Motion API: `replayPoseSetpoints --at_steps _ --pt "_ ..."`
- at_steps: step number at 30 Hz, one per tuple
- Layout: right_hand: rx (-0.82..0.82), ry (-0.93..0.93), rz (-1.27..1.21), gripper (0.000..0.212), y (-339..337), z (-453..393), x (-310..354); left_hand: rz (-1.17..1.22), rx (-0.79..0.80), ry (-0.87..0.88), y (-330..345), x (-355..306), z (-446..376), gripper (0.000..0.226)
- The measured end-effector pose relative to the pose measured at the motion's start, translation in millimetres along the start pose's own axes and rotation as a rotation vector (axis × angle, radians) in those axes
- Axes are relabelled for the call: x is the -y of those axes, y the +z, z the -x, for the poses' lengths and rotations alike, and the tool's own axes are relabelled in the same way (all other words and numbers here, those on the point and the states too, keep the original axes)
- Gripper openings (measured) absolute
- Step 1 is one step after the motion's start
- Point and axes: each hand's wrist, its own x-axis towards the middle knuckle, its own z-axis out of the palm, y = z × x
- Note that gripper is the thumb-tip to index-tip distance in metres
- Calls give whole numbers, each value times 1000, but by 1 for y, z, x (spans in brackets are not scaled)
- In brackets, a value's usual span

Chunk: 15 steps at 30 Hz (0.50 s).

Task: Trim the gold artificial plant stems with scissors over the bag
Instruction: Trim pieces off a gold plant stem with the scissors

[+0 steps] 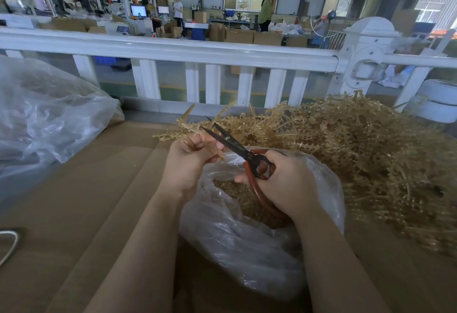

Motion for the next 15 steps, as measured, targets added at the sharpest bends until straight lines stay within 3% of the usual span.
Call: replayPoseSetpoints --at_steps 15 --pt "42 60 83 63 -4 -1 5 -49 -112 3 3 3 -1 20"
